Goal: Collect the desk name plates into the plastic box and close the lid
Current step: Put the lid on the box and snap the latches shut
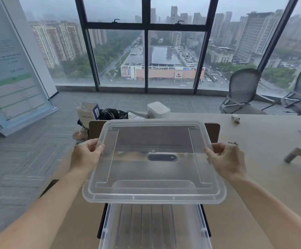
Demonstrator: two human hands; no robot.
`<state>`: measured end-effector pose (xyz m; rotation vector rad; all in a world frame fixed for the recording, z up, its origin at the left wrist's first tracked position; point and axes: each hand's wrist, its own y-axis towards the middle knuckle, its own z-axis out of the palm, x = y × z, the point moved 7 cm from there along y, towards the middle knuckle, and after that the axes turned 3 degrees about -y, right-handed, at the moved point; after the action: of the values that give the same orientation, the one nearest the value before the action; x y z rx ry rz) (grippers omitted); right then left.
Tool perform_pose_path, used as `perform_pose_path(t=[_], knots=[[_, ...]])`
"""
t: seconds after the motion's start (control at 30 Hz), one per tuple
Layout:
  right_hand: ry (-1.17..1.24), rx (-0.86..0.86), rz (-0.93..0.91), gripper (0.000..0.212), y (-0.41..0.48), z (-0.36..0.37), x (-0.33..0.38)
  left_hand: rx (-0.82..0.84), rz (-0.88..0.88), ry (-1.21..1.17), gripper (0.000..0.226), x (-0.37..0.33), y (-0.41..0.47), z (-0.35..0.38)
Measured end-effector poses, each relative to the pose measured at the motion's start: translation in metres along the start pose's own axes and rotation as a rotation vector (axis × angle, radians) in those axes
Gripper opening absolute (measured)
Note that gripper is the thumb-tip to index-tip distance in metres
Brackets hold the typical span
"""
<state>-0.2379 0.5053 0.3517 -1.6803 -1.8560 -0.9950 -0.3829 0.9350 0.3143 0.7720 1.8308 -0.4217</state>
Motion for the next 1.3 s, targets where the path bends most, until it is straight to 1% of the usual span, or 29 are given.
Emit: perform_pose_path(t=[0.03,0.13,0.2,0.33,0.4,0.5,0.67,0.87,1.0,1.3], knots=[[-0.002,0.021,0.022,0.008,-0.009,0.01,-0.012,0.005,-0.005,0.053,0.033,0.015,-0.006,0.003],[-0.043,0.046,0.065,0.026,-0.034,0.037,-0.054,0.033,-0.02,0.174,0.03,0.059,-0.028,0.012],[-0.08,0.064,0.089,0.024,-0.05,0.05,-0.076,0.053,-0.044,0.209,0.031,0.087,-0.041,0.02],[-0.126,0.135,0.146,0.005,-0.072,0.074,-0.113,0.087,-0.092,0.278,0.029,0.135,-0.064,0.034],[-0.138,0.169,0.179,0.005,-0.081,0.087,-0.133,0.114,-0.123,0.297,0.028,0.158,-0.072,0.041],[-0.159,0.201,0.216,0.013,-0.094,0.103,-0.158,0.141,-0.161,0.315,0.026,0.18,-0.081,0.05],[-0.206,0.255,0.255,0.02,-0.103,0.119,-0.183,0.156,-0.177,0.333,0.031,0.199,-0.084,0.065],[-0.193,0.27,0.286,0.024,-0.1,0.129,-0.195,0.113,-0.115,0.398,0.033,0.201,-0.078,0.072],[-0.185,0.267,0.291,0.023,-0.101,0.13,-0.196,0.11,-0.111,0.419,0.034,0.205,-0.082,0.075],[-0.176,0.254,0.296,0.02,-0.101,0.134,-0.204,0.116,-0.124,0.388,0.036,0.211,-0.083,0.076]])
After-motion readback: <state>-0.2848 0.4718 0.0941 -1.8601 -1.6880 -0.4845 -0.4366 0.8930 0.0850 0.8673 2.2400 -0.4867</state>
